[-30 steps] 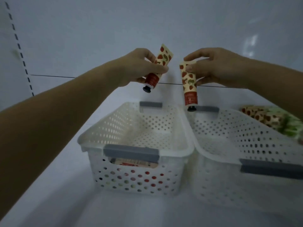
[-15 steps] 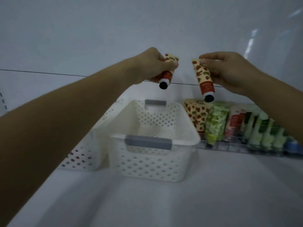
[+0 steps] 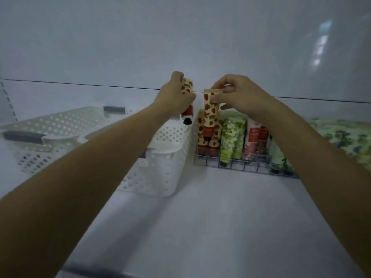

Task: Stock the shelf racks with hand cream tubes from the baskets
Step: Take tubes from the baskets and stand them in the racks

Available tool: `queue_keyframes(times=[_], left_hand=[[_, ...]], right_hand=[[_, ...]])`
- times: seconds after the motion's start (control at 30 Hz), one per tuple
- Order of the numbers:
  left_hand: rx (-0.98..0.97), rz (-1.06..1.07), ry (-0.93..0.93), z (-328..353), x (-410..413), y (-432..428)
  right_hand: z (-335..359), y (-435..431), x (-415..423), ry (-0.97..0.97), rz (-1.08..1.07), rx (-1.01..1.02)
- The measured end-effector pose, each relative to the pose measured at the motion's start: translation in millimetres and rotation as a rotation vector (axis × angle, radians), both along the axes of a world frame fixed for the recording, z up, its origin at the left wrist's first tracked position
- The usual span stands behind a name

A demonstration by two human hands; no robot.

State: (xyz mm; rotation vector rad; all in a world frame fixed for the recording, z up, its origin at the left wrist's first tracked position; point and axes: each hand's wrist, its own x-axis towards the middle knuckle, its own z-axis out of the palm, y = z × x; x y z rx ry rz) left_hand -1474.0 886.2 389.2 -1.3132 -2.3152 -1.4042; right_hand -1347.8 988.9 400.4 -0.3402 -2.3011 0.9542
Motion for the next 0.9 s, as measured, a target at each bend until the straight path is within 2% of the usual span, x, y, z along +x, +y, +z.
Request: queue_keyframes(times=[0.17, 0.37, 0.6, 0.73, 0.9], left_hand=[[0.005, 0.084, 0.082, -5.8, -6.5, -2.5], [0.024, 0.052, 0.146, -10.6, -6.1, -4.9], [0.137, -0.072, 0.018, -12.3, 1.2, -13.2], [0.131, -0.152, -0.050, -11.6, 4.9, -13.7], [0.104, -0.263, -0.080, -11.9, 6.6, -9.2]], right_hand=[[-4.6, 4.0, 2.1, -0.082, 0.027, 0.086], [-13.5, 2.2, -5.9, -0.137, 0.000, 0.262], [-31.0, -0.8, -14.7, -0.273, -0.054, 0.435], [-26.8, 0.0, -12.4, -0.162, -0.088, 0.422], [-19.2, 6.0, -6.7, 0.001, -0.144, 0.224]])
